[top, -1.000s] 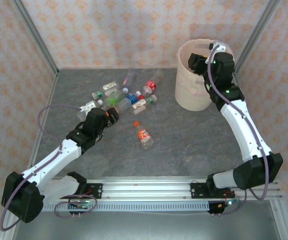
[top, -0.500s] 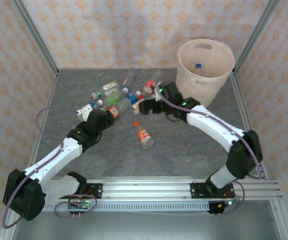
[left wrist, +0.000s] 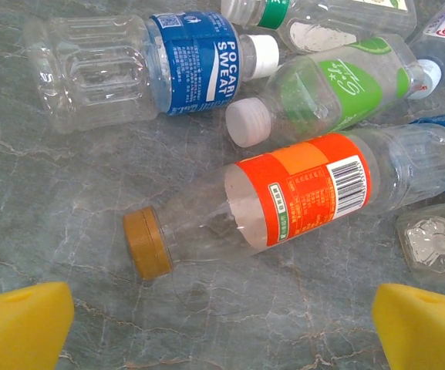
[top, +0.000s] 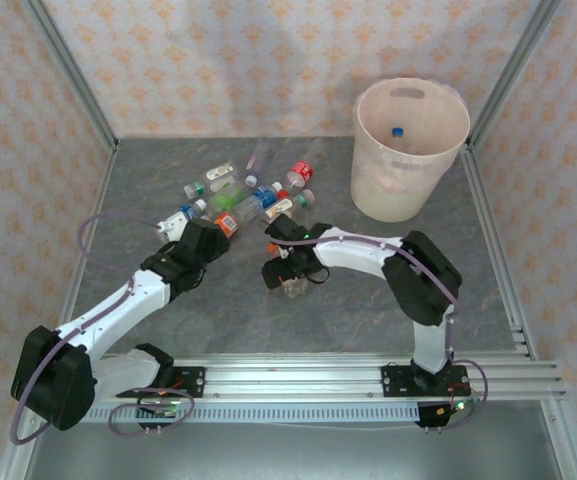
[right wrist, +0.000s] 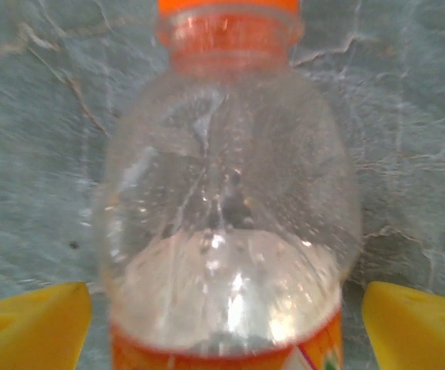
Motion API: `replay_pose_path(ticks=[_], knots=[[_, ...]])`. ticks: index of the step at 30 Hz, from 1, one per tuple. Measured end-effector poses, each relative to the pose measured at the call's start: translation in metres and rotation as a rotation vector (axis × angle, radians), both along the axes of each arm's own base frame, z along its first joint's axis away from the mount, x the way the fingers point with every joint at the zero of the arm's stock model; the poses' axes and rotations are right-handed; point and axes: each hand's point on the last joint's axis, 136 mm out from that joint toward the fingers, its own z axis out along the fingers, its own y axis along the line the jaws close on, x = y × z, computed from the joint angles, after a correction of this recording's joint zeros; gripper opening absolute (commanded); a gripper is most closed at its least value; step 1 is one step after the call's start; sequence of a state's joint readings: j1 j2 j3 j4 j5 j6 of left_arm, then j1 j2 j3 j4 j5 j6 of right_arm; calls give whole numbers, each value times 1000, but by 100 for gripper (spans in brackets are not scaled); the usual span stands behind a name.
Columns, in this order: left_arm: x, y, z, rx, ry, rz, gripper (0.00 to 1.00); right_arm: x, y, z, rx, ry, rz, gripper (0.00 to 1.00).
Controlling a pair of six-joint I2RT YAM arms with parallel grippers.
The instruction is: Put the plastic bottles in the bin
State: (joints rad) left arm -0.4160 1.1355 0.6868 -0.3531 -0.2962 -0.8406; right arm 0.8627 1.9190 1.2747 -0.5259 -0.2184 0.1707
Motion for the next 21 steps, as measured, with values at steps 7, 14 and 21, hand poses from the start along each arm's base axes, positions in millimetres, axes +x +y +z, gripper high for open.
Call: replay_pose_path(ticks=[7, 14, 21], knots=[[1, 3, -4, 6, 15, 11, 100, 14, -12, 0, -80, -91, -52, 57], [1, 3, -5, 7, 19, 10, 100, 37, -26, 87, 33, -303, -99, 50], [1, 3, -4, 6, 15, 10, 100, 89, -93, 250, 322, -663, -292, 48]])
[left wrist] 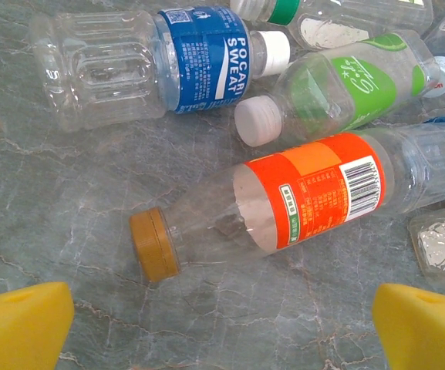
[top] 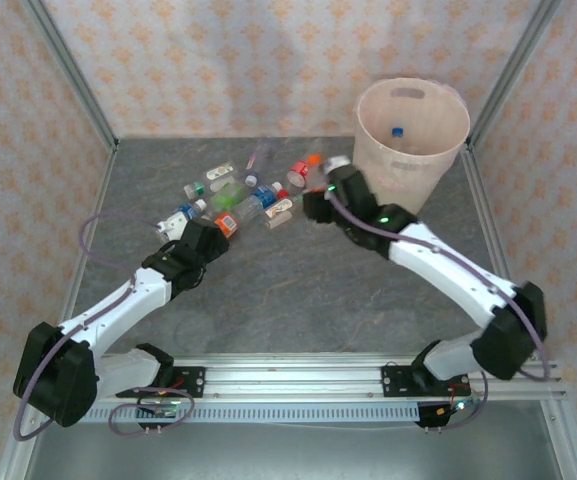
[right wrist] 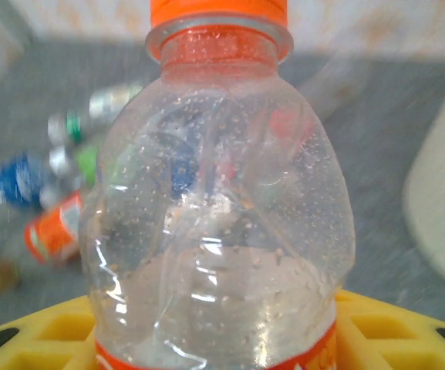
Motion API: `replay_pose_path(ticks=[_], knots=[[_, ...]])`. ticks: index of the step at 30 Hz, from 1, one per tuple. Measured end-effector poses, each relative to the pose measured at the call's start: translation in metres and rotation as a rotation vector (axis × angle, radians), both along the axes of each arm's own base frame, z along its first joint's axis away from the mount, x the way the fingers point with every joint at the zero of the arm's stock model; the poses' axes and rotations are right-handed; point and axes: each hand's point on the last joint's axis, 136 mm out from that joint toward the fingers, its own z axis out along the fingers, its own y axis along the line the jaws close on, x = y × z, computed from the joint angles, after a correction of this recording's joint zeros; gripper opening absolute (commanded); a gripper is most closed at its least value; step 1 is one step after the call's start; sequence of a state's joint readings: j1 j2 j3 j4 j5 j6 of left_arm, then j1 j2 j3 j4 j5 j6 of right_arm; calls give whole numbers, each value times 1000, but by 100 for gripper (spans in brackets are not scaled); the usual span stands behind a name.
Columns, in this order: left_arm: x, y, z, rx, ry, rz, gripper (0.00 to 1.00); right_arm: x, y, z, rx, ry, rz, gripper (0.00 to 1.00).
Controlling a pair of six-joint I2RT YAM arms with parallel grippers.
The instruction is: Put the plastic bottles in the bin
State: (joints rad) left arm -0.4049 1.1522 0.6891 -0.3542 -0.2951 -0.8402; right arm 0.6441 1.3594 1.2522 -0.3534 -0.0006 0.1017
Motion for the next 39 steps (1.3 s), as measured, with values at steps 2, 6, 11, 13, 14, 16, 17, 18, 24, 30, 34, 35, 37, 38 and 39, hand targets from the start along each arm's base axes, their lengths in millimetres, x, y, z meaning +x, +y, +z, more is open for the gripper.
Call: replay_pose_path(ticks=[2, 6, 11, 13, 14, 16, 17, 18, 24, 30, 34, 35, 37, 38, 39], knots=[[0, 0, 1, -2, -4, 0, 100, 13, -26, 32, 25, -77, -57, 48], [0, -1, 4, -9, -13, -2, 100, 36, -63, 76, 17, -178, -136, 49], [0, -1, 9, -16, -30, -2, 100, 71, -111, 114, 4, -235, -227, 48], [0, -1, 11, -19, -37, -2, 100, 87, -135, 119, -10, -228, -274, 48], [0, -1, 12, -20, -39, -2, 100, 95, -145, 119, -21, -216, -293, 48], [0, 0, 14, -22, -46, -2, 100, 110, -164, 113, -46, -181, -330, 49], [0, 0, 15, -24, -49, -2, 100, 117, -172, 107, -61, -158, -346, 49], [0, 0, 16, -26, -54, -2, 100, 123, -180, 100, -86, -130, -369, 49], [-2, 1, 24, -37, -81, 0, 100, 153, -220, 63, -215, 3, -480, 54], [-3, 2, 26, -38, -89, -1, 100, 170, -264, 53, -373, 59, -667, 76], [-5, 3, 29, -36, -100, -1, 100, 165, -281, 55, -437, 79, -756, 86], [-5, 4, 30, -35, -103, -1, 100, 162, -282, 56, -442, 83, -764, 86], [-5, 6, 32, -34, -107, 1, 100, 159, -284, 60, -440, 79, -775, 87], [-5, 7, 32, -31, -107, 2, 100, 158, -284, 62, -437, 78, -778, 87], [-4, 8, 32, -28, -106, 2, 100, 156, -284, 64, -433, 77, -779, 88]])
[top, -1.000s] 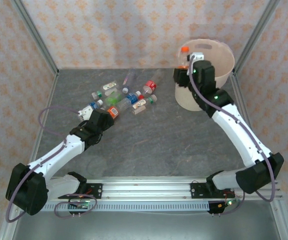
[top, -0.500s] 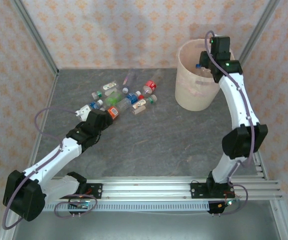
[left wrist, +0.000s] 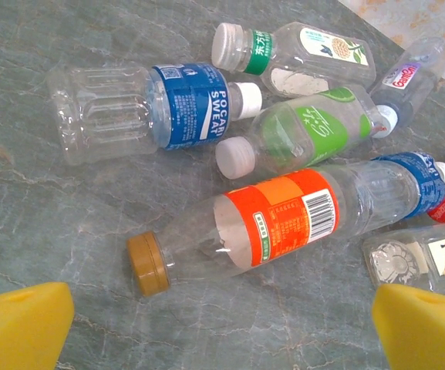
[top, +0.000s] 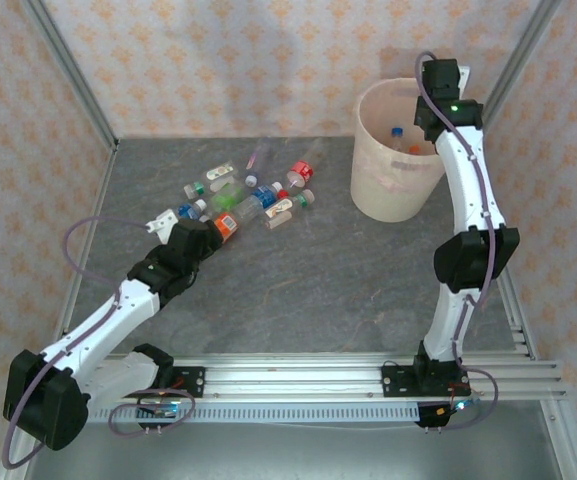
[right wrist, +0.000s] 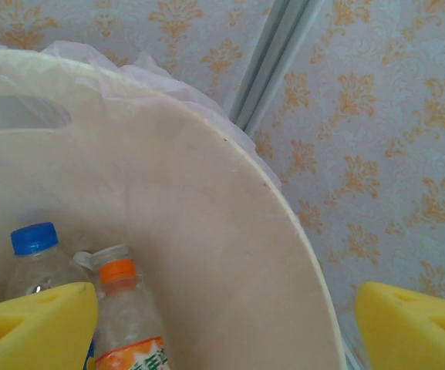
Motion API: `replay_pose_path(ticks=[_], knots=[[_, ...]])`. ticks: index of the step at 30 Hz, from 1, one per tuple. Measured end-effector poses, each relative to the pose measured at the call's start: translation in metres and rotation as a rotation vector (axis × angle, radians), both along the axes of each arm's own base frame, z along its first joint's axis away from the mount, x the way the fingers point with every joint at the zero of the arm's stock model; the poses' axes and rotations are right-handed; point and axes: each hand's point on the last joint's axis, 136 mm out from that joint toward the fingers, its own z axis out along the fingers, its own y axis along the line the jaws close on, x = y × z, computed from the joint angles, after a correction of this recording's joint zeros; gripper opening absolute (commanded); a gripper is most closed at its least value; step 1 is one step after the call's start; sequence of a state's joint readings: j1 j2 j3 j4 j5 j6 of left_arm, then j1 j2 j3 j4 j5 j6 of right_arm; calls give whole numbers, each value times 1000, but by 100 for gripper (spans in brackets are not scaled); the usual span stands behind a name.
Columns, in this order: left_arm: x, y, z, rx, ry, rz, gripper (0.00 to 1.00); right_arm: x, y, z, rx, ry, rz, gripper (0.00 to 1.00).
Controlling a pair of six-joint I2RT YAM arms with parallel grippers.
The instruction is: Put the plastic bottles in the bin
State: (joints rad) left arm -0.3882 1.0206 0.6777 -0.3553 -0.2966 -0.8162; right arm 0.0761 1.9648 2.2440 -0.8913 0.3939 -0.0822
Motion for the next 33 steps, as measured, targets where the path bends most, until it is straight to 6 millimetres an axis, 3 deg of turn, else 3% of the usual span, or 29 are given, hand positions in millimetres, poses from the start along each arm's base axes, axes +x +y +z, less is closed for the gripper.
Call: replay_pose_path(ticks=[5, 7, 11, 15, 21, 28, 33], knots=[[2, 5, -5, 19, 26, -10, 100, -19, 5, 17, 26, -36, 8, 93], [4, 6, -13, 36, 63, -33, 100, -29, 11, 24, 49, -66, 22, 99], [16, -3, -26, 80, 150, -125, 100, -52, 29, 35, 109, -112, 97, 99], [31, -12, -34, 129, 212, -225, 100, -70, 53, 39, 186, -153, 196, 99], [46, -3, -55, 148, 321, -315, 100, -100, 92, 33, 336, -217, 364, 99], [48, -15, -78, 191, 432, -511, 100, -134, 131, 38, 529, -316, 556, 99], [44, -13, -96, 238, 516, -573, 100, -159, 179, 30, 690, -324, 759, 99]])
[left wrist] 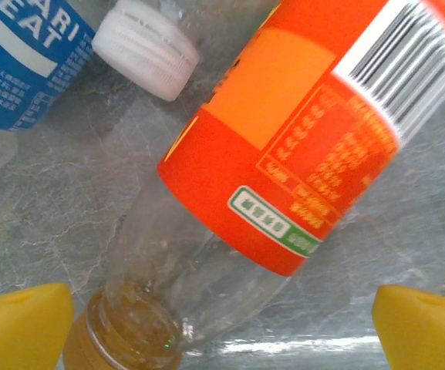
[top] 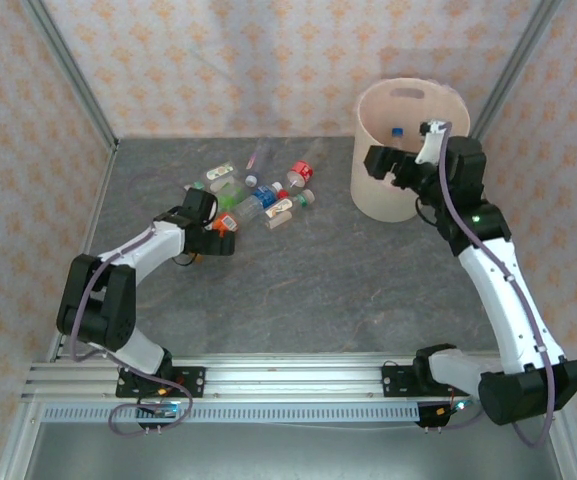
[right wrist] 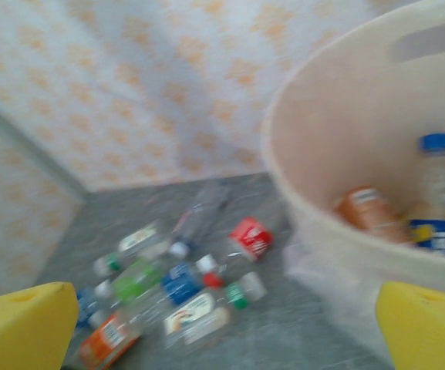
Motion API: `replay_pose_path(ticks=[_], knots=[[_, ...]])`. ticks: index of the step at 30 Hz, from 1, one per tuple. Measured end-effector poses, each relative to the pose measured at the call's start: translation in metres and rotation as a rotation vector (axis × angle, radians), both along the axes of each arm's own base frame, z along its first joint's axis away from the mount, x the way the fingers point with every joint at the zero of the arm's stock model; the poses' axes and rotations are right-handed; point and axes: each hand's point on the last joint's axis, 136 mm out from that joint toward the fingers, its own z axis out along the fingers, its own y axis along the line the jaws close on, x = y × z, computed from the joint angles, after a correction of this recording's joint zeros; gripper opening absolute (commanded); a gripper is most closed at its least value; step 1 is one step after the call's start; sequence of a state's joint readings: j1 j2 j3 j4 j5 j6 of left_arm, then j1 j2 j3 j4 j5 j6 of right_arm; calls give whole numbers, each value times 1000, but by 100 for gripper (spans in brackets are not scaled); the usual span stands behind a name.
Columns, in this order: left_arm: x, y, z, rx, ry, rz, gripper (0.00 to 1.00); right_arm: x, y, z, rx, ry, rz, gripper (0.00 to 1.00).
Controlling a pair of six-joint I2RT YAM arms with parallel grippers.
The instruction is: Put the plastic bottles in the bin
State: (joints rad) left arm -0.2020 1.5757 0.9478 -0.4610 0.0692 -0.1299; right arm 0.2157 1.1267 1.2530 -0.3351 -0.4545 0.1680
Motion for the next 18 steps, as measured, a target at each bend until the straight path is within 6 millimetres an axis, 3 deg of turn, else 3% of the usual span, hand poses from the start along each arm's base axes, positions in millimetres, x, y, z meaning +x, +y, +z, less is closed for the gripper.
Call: replay_pose_path(ticks=[4, 8, 14, 18], knots=[[-1, 5, -8, 39, 23, -16, 100, -14, 28, -26, 36, 37, 114, 99], [-1, 5, -11, 53, 34, -41, 100, -18, 38, -43, 54, 61, 150, 99], [-2, 10, -28, 115, 89, -65, 89, -20, 38, -31, 78, 10, 147, 99], [-1, 2, -32, 172, 101, -112, 79, -23, 36, -18, 87, -37, 142, 99]])
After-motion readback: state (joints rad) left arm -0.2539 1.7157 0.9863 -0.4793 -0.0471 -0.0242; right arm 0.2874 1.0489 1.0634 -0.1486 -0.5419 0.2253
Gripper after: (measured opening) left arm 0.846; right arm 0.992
